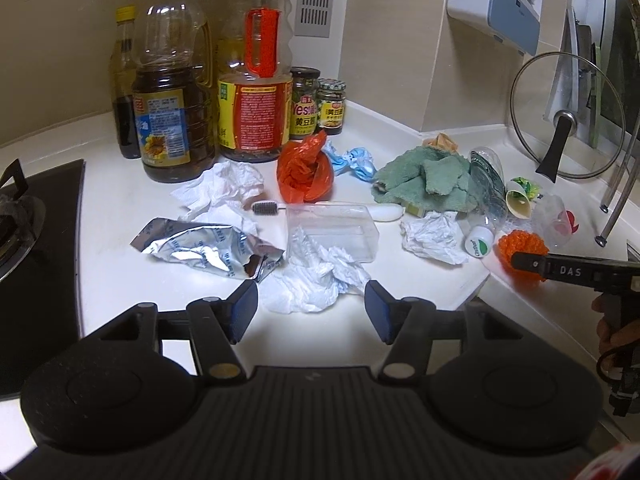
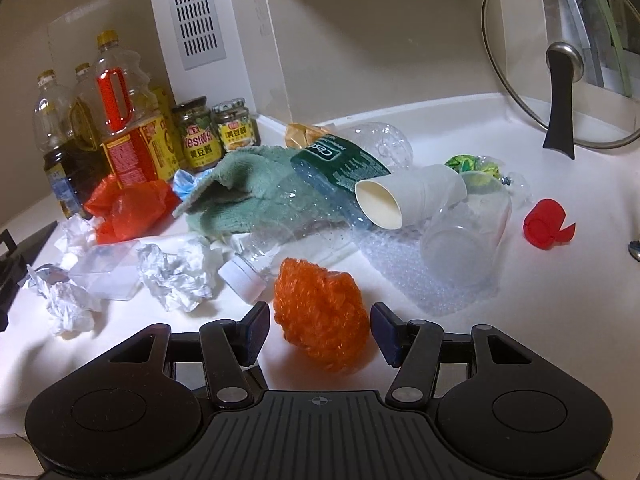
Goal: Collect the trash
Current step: 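Grasp the orange mesh bag with the right tool while the left tool grasps a plastic wrapper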
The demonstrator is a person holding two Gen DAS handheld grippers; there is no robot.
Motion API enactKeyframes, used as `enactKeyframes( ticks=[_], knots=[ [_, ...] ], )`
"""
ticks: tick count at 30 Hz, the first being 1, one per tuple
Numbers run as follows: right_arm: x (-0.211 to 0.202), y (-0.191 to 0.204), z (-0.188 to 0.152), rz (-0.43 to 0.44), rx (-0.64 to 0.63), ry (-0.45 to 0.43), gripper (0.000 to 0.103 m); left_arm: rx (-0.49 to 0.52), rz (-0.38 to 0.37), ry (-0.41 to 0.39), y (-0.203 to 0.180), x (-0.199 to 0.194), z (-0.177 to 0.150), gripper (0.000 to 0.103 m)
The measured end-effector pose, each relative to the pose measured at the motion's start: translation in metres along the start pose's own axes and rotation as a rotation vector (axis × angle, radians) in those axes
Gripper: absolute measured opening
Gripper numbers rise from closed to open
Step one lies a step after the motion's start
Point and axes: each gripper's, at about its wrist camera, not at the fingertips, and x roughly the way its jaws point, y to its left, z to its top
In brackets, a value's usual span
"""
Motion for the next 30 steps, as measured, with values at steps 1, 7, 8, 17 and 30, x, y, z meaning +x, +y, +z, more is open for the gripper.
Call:
enactKeyframes(
  ticks=[1,7,8,17,30],
  knots=[
    [0.000,0.000,0.000,-0.006,-0.006,-0.002,0.044,0.004,-0.002,-0.001,-0.001,0.001,0.001,0.058],
    [-0.009,0.002,0.002,-0.024,-0.012,-0.036,0.032,0.029,-0.007,0.011,-0.006,0.018,0.002,0.060],
    [-0.011,0.001,0.003,-0.024,-0.007,-0.036,0.032,0.032,-0.006,0.013,-0.006,0.021,0.002,0.060],
    [-0.027,-0.003,0.004,-0.050,0.050,-0.042,0.032,0.062,-0.005,0.026,-0.016,0.053,0.005,0.067],
    [-0.051,0.003,-0.010,-0.097,0.116,-0.038,0.032,0.145,-0.005,0.027,-0.022,0.081,0.004,0.042]
  ],
)
